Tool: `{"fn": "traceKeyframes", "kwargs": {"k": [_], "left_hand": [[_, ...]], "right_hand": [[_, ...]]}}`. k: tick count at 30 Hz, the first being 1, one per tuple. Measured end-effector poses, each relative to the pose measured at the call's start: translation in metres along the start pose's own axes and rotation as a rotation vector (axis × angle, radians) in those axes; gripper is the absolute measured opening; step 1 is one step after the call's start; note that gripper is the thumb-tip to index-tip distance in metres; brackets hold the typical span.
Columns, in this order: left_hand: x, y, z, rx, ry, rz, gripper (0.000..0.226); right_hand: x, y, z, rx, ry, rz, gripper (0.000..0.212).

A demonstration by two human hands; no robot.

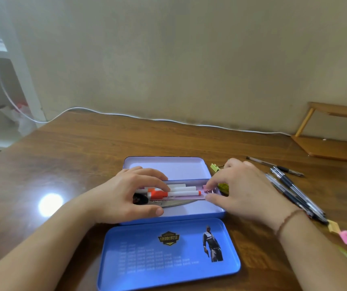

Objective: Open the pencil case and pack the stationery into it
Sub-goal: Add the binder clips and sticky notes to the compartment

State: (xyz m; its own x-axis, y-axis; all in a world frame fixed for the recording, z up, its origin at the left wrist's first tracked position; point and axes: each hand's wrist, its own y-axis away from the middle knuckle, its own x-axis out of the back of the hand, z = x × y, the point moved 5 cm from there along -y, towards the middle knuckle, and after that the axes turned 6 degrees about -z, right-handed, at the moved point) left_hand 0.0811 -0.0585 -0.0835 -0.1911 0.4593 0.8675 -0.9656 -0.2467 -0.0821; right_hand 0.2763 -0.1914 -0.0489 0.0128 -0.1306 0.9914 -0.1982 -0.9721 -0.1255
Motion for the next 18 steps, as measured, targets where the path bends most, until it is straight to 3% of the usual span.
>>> {"fn": "traceKeyframes", "kwargs": {"k": [2,10,12,15,18], "left_hand": [[0.000,-0.001,-0.001,-0.004,0.003,0.000,0.045],[0.000,-0.001,-0.001,-0.011,0.006,0.005,0.046],[0.000,-0.001,-0.001,-0.016,0.006,0.008,0.046],[0.000,-0.002,-0.001,-0.019,0.006,0.012,0.046],[-0.001,-0.001,-0.001,-0.016,0.010,0.015,0.048]], "right_hand": [[0.004,0.005,0.005,-0.051,-0.042,-0.050,0.026],[-0.007,0.001,0.005,0.039,0.030,-0.179,0.033],[-0.005,-0.001,0.007,0.063,-0.018,-0.104,0.029],[0.005,-0.008,0.029,-0.036,-0.215,0.215,0.017],[-0.008,-0.014,0.060,-0.184,-0.241,0.171,0.027]]}}
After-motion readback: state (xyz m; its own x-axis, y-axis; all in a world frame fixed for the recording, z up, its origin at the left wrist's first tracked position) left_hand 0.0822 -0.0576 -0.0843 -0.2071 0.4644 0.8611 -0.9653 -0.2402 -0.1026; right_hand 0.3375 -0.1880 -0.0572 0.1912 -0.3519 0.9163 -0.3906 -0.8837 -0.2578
